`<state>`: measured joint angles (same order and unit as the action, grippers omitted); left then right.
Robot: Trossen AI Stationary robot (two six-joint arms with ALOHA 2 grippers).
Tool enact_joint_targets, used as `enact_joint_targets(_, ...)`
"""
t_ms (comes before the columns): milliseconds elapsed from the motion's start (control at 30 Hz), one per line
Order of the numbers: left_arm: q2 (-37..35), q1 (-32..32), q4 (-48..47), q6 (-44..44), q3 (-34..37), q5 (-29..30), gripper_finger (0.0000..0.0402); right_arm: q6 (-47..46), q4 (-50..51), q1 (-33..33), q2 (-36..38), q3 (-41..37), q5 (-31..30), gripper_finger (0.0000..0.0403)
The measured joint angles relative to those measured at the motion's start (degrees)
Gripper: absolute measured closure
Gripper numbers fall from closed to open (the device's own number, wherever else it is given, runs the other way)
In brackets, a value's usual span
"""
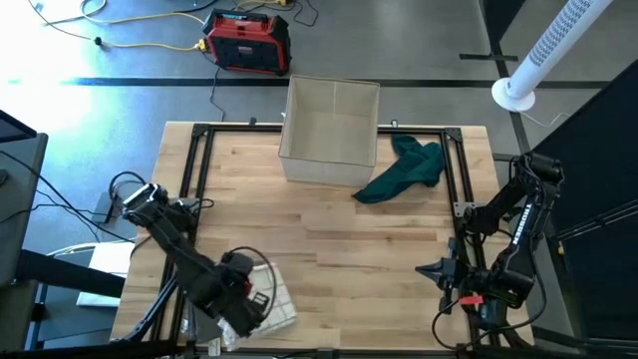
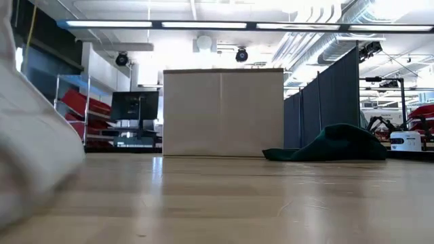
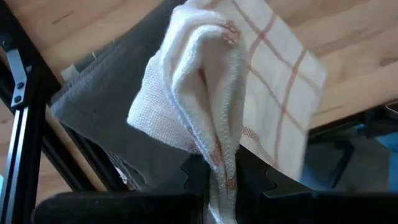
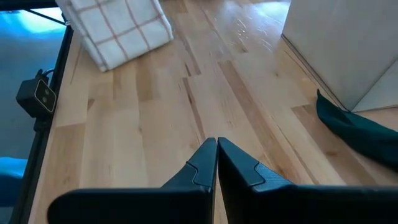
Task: Fold towel
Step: Stack the folded white checkered towel on top of the dark grey towel
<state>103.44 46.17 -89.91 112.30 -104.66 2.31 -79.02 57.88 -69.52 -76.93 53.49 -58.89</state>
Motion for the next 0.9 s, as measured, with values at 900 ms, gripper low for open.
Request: enact_joint_targets(900,-20.3,13.2,29.2,10.6,47.5,-5.5,0.0371,-2.0,0.1,0.2,0.0,0.0,0.4,0.0403)
